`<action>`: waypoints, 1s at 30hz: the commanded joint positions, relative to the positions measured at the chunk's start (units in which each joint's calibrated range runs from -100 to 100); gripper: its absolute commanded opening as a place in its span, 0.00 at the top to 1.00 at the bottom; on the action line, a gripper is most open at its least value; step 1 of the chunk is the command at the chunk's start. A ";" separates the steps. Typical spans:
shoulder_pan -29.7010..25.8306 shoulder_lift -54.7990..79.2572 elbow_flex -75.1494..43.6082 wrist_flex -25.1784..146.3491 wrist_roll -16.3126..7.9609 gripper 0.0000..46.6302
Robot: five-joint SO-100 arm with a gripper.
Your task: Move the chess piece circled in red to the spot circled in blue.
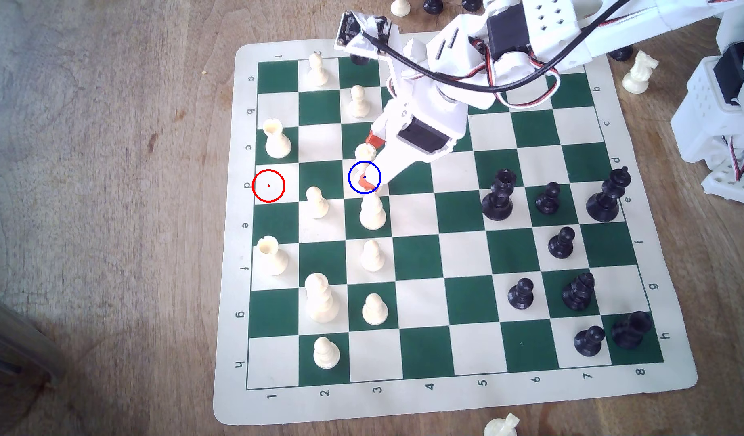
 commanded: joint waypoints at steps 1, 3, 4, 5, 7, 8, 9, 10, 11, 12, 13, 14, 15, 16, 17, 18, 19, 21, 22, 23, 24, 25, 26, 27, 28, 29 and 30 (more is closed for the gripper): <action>1.01 -6.82 -3.15 -0.45 -0.05 0.57; 1.09 -7.50 -3.15 -0.62 -0.10 0.57; 1.09 -7.93 -3.15 -0.62 -0.10 0.57; 1.17 -8.95 -3.24 -0.37 -0.10 0.57; 1.25 -10.05 -3.69 0.61 -0.05 0.57; 1.25 -10.81 -3.87 1.18 -0.05 0.57; 1.25 -12.85 -3.96 2.90 -0.05 0.57; 1.17 -14.04 -3.96 4.05 -0.05 0.57; 1.01 -15.31 -3.96 5.61 -0.05 0.57; 0.85 -16.76 -3.51 6.92 -0.05 0.57; 0.39 -20.83 -1.52 9.37 -0.05 0.57; 0.07 -23.80 1.02 10.27 0.05 0.58; -0.32 -26.94 3.65 11.59 0.15 0.58; -0.71 -30.34 7.19 11.99 0.29 0.59; -1.02 -34.07 11.18 11.99 0.68 0.59; -1.65 -42.82 20.70 11.42 1.66 0.60; -1.96 -47.40 25.41 11.01 2.00 0.62; -2.74 -56.15 33.93 10.27 2.83 0.65; -3.37 -64.55 40.82 10.27 3.22 0.64; -3.37 -68.45 43.63 10.52 3.47 0.66; -3.29 -72.19 46.17 10.60 3.57 0.66; -3.06 -75.42 48.53 10.60 3.61 0.66; -2.98 -77.96 50.25 10.77 3.66 0.66; -3.06 -83.22 53.61 12.65 3.71 0.64; -3.21 -85.60 55.15 13.55 3.81 0.65; -3.29 -87.98 56.60 13.63 3.81 0.65; -3.29 -89.93 57.51 13.39 3.86 0.68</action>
